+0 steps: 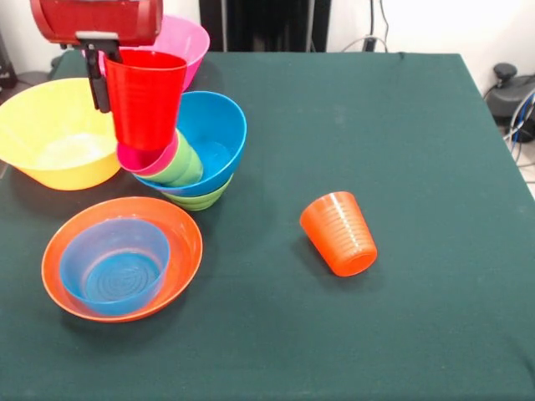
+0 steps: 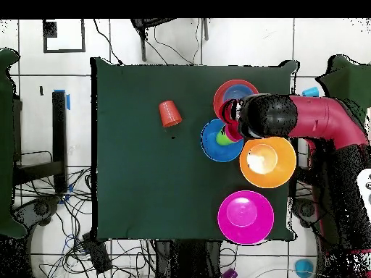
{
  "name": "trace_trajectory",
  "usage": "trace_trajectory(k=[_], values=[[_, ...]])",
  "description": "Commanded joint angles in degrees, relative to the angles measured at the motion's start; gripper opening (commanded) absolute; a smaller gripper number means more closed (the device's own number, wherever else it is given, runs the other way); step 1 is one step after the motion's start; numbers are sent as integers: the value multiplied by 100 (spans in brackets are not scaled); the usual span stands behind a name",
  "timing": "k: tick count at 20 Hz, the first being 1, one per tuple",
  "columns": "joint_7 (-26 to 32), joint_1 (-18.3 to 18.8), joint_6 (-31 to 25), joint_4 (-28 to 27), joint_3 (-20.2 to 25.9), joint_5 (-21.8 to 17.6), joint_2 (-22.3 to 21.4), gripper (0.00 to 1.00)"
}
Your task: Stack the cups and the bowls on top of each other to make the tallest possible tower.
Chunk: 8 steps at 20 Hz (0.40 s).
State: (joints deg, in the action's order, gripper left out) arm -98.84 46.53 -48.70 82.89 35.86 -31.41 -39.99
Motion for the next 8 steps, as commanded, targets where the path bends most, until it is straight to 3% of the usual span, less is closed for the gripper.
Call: trace_trajectory(k=[1, 8], values=[[1900, -80, -432, -131, 189, -517, 429, 0], [2085, -55, -463, -289, 113, -766, 711, 0]])
